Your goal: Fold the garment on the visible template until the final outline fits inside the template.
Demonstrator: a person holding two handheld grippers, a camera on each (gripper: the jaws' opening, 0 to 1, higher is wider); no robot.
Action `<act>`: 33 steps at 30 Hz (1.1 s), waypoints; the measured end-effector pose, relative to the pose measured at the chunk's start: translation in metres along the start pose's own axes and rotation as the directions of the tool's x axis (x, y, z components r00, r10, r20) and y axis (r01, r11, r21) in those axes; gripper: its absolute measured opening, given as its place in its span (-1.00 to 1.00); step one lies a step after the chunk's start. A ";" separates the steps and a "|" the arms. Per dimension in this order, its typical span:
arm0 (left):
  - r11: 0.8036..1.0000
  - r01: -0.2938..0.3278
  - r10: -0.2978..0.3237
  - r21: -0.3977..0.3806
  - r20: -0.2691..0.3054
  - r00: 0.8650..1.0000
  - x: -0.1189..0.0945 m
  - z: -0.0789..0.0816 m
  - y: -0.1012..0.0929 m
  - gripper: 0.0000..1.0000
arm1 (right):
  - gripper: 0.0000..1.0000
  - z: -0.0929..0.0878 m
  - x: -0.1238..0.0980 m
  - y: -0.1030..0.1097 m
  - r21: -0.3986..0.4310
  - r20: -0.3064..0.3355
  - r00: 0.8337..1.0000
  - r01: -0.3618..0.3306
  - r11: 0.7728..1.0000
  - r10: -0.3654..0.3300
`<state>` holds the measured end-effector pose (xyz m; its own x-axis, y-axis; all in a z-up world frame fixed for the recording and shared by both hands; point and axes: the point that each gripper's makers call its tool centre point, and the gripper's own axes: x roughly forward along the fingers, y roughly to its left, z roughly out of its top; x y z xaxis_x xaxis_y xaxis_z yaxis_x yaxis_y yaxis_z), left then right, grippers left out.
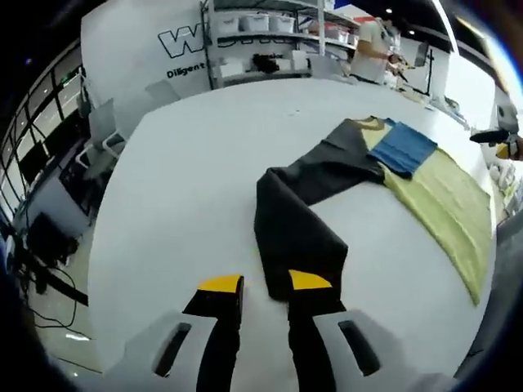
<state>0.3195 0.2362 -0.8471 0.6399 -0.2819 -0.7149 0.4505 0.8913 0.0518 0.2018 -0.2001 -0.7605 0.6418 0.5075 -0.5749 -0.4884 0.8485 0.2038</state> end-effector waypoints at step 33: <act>0.889 -0.233 0.203 0.394 0.117 0.972 -0.038 0.057 0.040 -0.99 | 0.46 -0.006 0.000 0.000 -0.036 -0.037 0.999 0.019 0.999 -0.020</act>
<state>0.3483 0.2624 -0.7783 0.7862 -0.1343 -0.6033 0.4968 0.7179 0.4876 0.1988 -0.2012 -0.7655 0.6293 0.4844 -0.6077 -0.4973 0.8519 0.1641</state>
